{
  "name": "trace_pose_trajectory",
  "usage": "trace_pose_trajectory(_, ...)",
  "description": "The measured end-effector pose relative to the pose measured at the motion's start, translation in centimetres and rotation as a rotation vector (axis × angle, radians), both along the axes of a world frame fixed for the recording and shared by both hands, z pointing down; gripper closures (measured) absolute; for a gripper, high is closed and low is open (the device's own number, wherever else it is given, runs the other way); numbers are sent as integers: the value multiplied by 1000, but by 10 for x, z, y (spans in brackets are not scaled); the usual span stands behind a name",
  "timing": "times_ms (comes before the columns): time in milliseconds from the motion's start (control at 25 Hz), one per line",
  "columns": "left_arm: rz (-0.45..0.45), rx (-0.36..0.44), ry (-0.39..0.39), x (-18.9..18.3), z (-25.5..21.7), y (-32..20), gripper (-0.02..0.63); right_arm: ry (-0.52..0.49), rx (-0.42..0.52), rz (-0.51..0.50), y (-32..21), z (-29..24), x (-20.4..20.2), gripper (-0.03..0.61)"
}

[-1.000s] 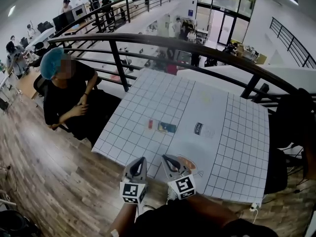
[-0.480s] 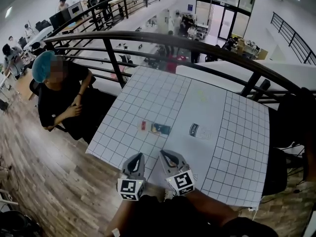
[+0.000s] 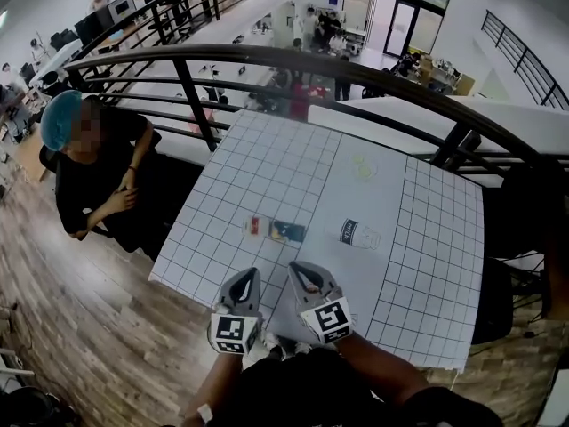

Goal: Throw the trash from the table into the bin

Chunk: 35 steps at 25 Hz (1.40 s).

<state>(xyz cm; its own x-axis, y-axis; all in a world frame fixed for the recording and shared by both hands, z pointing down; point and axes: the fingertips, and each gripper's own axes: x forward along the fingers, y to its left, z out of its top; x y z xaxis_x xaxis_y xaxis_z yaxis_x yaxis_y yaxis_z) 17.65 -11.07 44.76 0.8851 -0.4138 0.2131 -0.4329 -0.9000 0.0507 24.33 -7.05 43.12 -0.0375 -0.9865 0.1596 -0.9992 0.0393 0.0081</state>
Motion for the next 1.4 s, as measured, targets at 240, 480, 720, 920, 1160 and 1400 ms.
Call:
trace_pose_trajectory(240, 48, 14, 10, 20, -4, -24, 591, -30, -9, 31, -20, 7, 7, 554)
trace_pose_trajectory(480, 55, -11, -7, 30, 10, -41, 591, -16, -84, -13, -38, 32, 13, 554)
trace_pose_trajectory(720, 42, -49, -20, 37, 29, -52, 592, 61, -119, -50, -49, 62, 28, 554)
trace_pose_trajectory(920, 55, -72, -26, 48, 40, -60, 592, 80, -175, -46, -59, 91, 47, 552)
trace_pose_trajectory(1160, 65, -84, -30, 60, 50, -68, 592, 44, -281, -55, -71, 127, 64, 379)
trace_pose_trajectory(1400, 70, -97, -42, 68, 60, -71, 592, 40, -372, -60, -84, 156, 83, 307)
